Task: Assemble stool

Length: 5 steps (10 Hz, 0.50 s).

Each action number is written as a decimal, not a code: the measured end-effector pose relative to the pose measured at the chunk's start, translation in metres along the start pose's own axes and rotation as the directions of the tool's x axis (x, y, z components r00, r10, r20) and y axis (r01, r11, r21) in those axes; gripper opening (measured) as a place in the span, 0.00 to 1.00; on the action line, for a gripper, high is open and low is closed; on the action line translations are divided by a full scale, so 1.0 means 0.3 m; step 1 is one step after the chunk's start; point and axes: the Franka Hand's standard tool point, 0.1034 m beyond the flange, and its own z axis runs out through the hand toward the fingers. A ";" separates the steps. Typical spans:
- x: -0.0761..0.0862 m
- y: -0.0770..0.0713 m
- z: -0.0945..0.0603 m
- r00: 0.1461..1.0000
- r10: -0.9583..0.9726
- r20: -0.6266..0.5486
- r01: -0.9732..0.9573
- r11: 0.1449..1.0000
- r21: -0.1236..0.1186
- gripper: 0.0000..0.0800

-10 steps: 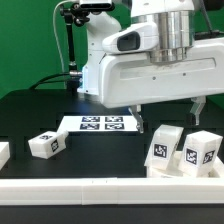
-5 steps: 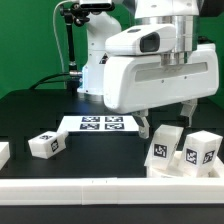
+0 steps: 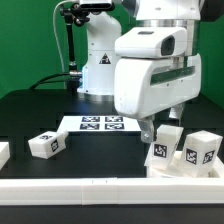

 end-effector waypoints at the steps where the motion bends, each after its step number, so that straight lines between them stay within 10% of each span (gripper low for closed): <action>1: -0.003 -0.001 0.005 1.000 0.003 0.002 -0.003 1.000 0.002 0.81; 5: -0.006 -0.002 0.010 0.999 0.044 0.004 -0.044 0.999 0.003 0.43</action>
Offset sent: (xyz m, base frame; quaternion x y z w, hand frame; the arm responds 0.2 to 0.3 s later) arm 0.0000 0.0000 0.0000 0.0000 0.0000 0.0000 1.0000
